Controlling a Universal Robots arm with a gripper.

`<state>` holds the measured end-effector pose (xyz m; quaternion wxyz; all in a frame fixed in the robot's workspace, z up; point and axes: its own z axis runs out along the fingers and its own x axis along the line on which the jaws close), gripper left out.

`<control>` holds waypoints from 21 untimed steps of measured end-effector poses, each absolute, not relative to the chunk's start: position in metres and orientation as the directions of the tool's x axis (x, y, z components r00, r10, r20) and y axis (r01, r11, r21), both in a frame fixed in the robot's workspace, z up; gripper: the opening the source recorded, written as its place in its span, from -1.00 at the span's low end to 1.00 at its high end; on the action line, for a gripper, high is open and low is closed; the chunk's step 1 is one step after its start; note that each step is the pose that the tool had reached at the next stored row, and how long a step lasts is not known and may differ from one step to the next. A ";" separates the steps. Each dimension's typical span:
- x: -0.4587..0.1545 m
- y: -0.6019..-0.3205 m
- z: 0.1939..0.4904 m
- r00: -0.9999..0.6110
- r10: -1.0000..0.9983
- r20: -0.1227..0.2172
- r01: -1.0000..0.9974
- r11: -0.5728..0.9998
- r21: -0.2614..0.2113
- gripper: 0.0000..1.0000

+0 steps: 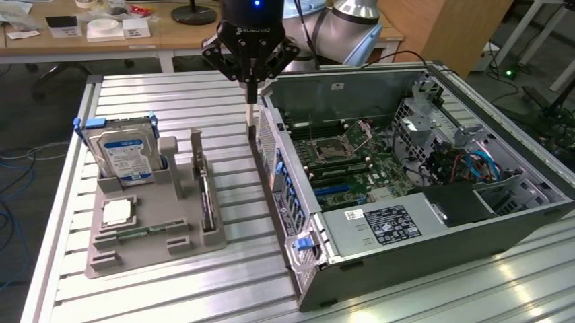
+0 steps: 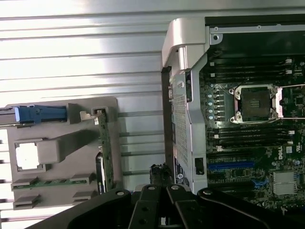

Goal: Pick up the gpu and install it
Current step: 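Reach for the gpu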

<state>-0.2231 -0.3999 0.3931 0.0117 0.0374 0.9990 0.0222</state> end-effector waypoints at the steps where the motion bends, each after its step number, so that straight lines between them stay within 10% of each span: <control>1: -0.224 -0.400 0.393 -0.997 0.075 -0.022 0.074 0.996 0.045 -0.79; 21: -0.245 -0.401 0.393 -0.997 0.075 -0.021 0.074 0.996 0.045 -0.79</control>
